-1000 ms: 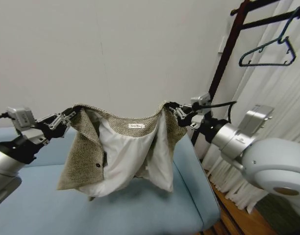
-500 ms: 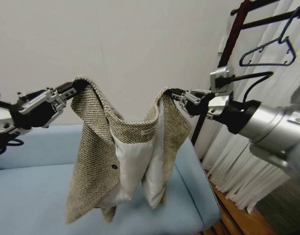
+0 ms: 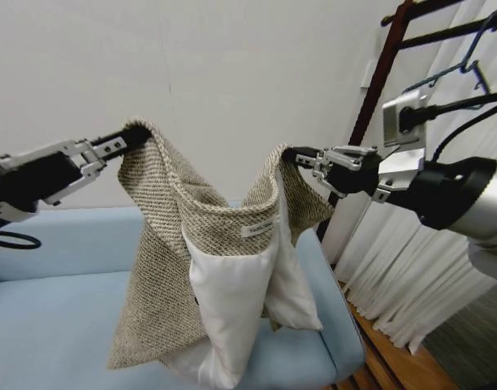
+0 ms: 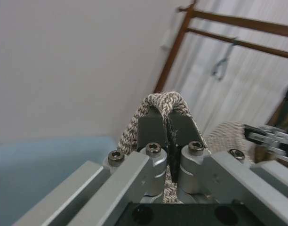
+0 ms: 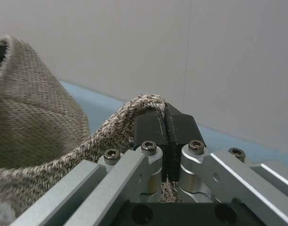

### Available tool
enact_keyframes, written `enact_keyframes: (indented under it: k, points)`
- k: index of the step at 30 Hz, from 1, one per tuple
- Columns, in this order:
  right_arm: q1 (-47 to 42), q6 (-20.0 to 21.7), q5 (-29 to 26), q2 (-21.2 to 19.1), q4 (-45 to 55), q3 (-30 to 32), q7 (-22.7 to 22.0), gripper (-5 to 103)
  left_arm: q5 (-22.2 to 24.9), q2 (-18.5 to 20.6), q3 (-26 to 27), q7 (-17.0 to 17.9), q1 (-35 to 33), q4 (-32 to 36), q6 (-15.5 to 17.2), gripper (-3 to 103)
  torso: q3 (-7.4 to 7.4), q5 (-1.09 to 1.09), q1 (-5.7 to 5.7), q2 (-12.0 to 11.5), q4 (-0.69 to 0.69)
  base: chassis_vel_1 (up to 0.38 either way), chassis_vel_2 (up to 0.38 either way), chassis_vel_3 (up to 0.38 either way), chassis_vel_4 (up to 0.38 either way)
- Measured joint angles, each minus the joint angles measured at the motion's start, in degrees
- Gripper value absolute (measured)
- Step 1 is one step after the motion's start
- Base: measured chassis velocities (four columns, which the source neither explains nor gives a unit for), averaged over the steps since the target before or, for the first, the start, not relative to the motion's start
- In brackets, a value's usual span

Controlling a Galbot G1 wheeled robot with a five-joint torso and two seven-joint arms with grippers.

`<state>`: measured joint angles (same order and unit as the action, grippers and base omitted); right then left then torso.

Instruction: Pick up the clothes from the sofa and hang them on the clothes hanger.

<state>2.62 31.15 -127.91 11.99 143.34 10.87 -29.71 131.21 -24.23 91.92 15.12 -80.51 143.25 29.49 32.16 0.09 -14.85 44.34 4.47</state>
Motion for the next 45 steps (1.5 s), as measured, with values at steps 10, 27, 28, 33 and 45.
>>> enact_keyframes:
  k: [10, 27, 28, 33, 45]
  points:
    - [-17.46, 8.8, 10.94, 11.71, -0.13, -4.45, -7.65, 0, -0.43, -9.28, -23.27, 17.32, -0.3, -0.16, 3.31, 1, 0.02, 0.01, -0.01, -0.01, -0.05, 0.0, 0.0, 0.0, 0.0]
    - [-14.42, -2.43, 36.44, 25.19, -13.89, -12.0, 6.45, 0, -32.49, -3.1, -32.84, -12.69, 8.08, -14.46, -1.28, 1, 0.01, -0.02, -0.01, -0.01, -0.04, 0.0, 0.0, 0.0, 0.0]
    - [-13.71, -2.97, 38.17, 25.97, -15.82, -12.64, 7.96, 0, -33.1, -2.06, -36.22, -13.95, 10.61, -16.82, -2.36, 1, 0.01, -0.02, -0.01, -0.01, -0.03, 0.0, 0.0, 0.0, 0.0]
    - [-11.66, -4.49, 42.87, 28.88, -21.28, -14.75, 12.78, 0, -38.52, -0.28, -48.62, -18.46, 24.32, -24.86, -5.58, 1, 0.01, 0.01, -0.02, -0.01, 0.01, 0.0, 0.0, 0.0, 0.0]
    - [-5.99, -4.42, 39.66, 29.87, -22.73, -17.35, 14.31, 0, -36.85, 2.42, -54.88, -20.0, 34.63, -21.62, -5.13, 1, 0.0, 0.02, -0.02, -0.01, -0.05, 0.0, 0.0, 0.0, 0.0]
